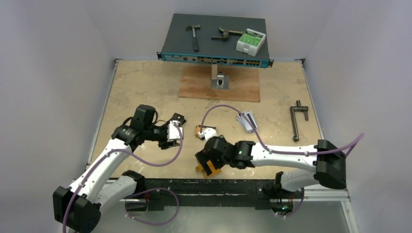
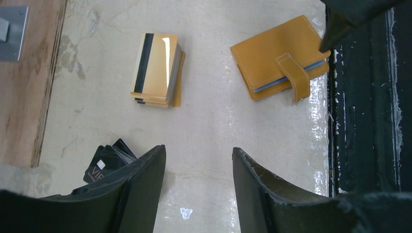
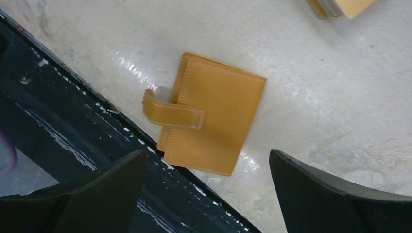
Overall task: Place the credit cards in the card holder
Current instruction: Place the card holder at the center of the board, then pick up the card holder from the center of the board.
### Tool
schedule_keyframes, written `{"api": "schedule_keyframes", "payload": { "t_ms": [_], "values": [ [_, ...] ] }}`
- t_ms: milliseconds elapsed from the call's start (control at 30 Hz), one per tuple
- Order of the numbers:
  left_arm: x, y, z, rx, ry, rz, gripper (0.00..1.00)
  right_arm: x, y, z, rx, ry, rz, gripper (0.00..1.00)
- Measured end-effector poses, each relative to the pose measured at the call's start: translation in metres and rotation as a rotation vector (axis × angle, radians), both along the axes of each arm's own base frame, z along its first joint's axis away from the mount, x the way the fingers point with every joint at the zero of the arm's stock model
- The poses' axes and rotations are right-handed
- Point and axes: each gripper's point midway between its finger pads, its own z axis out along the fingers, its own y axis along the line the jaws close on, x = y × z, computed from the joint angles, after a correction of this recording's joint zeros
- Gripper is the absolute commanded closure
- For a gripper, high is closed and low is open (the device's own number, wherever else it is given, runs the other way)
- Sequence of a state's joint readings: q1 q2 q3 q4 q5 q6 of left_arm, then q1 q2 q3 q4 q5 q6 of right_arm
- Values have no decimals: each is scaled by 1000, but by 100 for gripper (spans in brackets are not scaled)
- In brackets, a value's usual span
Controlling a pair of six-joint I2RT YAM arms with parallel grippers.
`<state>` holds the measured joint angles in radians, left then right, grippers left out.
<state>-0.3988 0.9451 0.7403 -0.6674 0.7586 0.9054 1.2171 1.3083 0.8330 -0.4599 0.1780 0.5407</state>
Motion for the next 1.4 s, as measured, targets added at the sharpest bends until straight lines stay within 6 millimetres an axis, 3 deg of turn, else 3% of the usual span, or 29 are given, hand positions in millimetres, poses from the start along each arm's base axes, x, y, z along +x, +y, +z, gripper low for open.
{"api": "schedule_keyframes", "payload": {
  "t_ms": [200,367,567,767,833,967,1067,1267,1300,1367,1400],
  "values": [
    [5,10,7,-14,11,70,48,-20,17,-26,-168,-139,116,7],
    [5,12,16,-21,2,81,48,-19,11,-51,-280,-194,128,22],
    [0,12,23,-29,8,80,48,-11,16,-59,-289,-231,98,51],
    [-13,14,19,-18,43,49,48,-6,34,-54,-211,-253,75,57],
    [-17,15,18,-15,49,36,48,-6,38,-52,-194,-257,72,67],
    [-23,15,16,-11,63,15,48,-3,40,-50,-181,-269,52,100],
    [-27,15,15,-12,63,-8,48,1,38,-42,-166,-288,19,100],
    [-43,6,14,-7,36,-115,49,15,37,-2,-54,-343,-93,100],
    [-49,2,13,-2,25,-156,48,16,37,1,-43,-346,-104,89],
    [-60,-7,9,4,6,-234,50,17,35,4,-25,-347,-114,49],
    [-65,-11,7,5,5,-266,50,17,33,5,-20,-347,-114,41]
  ]
}}
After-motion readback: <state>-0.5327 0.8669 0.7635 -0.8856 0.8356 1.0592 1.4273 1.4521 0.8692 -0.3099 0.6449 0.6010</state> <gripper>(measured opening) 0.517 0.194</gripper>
